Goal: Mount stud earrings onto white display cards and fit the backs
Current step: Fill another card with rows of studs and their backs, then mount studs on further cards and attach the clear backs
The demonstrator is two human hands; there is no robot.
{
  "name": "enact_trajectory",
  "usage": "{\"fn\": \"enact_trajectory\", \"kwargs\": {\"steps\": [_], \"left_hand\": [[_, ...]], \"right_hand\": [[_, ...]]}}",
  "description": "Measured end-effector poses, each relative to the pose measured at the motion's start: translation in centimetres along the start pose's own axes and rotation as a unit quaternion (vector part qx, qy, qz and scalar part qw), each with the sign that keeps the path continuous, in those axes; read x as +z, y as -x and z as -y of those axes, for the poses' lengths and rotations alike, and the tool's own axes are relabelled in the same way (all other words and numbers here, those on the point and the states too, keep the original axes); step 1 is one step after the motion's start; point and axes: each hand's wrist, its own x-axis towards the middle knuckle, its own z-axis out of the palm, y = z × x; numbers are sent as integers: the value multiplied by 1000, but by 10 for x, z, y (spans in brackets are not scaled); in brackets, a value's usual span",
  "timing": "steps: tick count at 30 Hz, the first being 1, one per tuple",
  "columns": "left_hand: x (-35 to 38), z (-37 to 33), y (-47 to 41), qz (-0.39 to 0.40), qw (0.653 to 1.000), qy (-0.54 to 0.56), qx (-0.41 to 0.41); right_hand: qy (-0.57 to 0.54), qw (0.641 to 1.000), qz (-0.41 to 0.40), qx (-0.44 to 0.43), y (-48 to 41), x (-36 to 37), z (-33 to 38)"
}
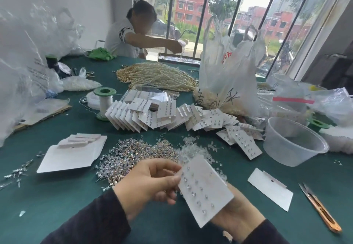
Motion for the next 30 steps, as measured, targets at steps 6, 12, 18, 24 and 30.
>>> {"fn": "enact_trajectory", "kwargs": {"steps": [6, 12, 18, 24, 30], "left_hand": [[-12, -15, -4, -112, 984, 135, -4], [-35, -64, -47, -272, 956, 107, -11], [-20, -78, -122, -281, 938, 168, -115], [-30, -63, -154, -290, 936, 144, -136], [-26, -75, -132, -221, 949, -40, -220]], "right_hand": [[-143, 985, -76, -51, 0, -9, 21], [-192, 967, -121, -117, 4, -17, 32], [-146, 975, -136, -102, -2, -16, 23], [-115, 976, -149, -111, -7, -21, 18], [-88, 979, -139, -118, -7, -19, 18]]}}
